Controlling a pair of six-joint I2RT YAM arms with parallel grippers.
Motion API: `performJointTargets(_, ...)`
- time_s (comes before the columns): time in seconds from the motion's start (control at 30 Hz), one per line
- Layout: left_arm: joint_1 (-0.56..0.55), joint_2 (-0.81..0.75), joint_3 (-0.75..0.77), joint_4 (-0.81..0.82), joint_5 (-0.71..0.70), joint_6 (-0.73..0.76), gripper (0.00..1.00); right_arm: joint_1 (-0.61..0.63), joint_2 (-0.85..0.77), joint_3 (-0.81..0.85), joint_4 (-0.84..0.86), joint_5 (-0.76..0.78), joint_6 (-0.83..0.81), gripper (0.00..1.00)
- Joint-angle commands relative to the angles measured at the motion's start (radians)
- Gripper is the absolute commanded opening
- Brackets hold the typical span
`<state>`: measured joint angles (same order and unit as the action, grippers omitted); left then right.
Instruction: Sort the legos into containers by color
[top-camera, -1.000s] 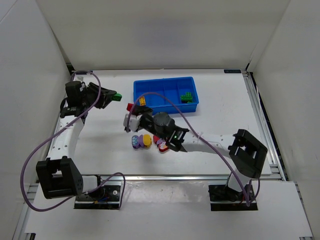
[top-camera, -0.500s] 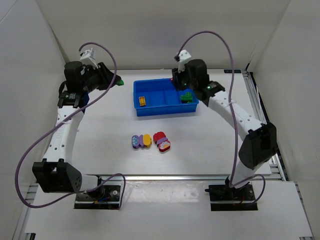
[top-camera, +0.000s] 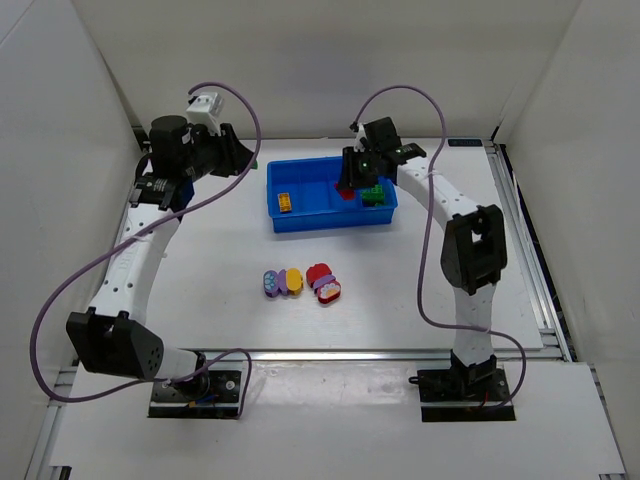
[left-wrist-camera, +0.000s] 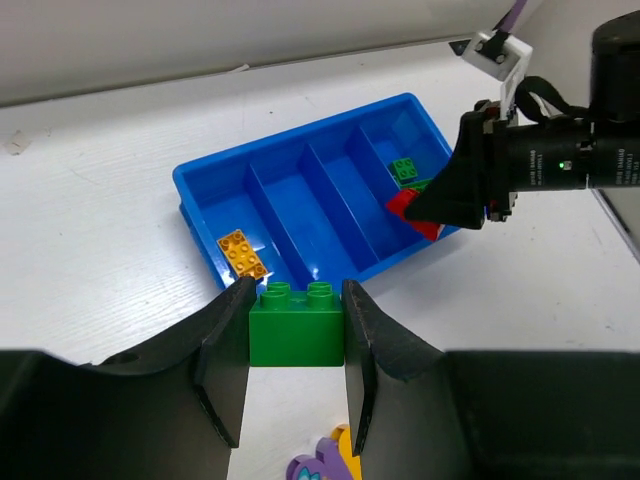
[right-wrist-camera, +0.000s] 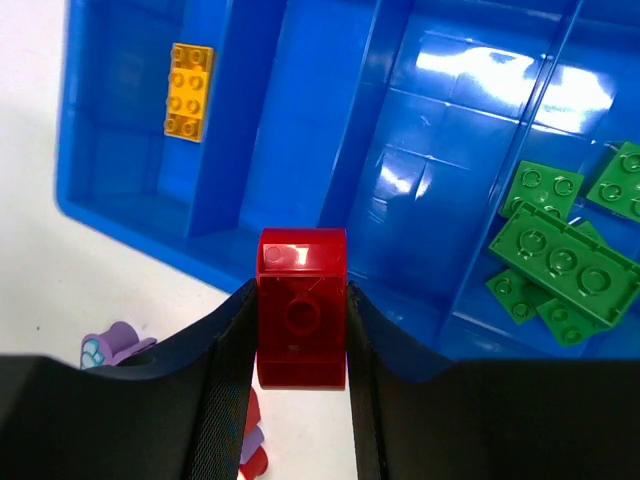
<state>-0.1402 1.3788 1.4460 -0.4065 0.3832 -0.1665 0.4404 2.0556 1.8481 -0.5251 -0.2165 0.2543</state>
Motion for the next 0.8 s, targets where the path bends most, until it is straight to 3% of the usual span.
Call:
performJointTargets(0.0, -0.025, -0.001, 0.048, -0.006, -0.038, 0.051, 0.10, -0.006, 0.034, 0.077, -0.026, 0.005, 0.042, 0.00)
performJointTargets(0.23, -0.041, -0.004, 0.022, 0.012, -0.041, 0.059, 0.10, -0.016, 0.110, 0.105, -0.015, 0.035, 0.039, 0.03)
performJointTargets(0.3, -0.042, -0.004, 0.019, 0.018, -0.038, 0.065, 0.10, -0.012, 0.132, 0.114, -0.010, 0.037, 0.031, 0.11)
performJointTargets(0.53, -0.052, 0.006, 0.017, 0.024, -0.033, 0.051, 0.10, 0.000, 0.173, 0.157, 0.011, 0.048, -0.003, 0.64)
performJointTargets(0.63, -0.061, 0.009, 0.016, 0.031, -0.029, 0.051, 0.10, 0.011, 0.172, 0.154, 0.030, 0.060, -0.021, 0.72)
performJointTargets(0.77, -0.071, 0.017, 0.016, 0.052, 0.037, 0.059, 0.10, 0.021, 0.135, 0.145, 0.043, 0.066, -0.038, 0.73)
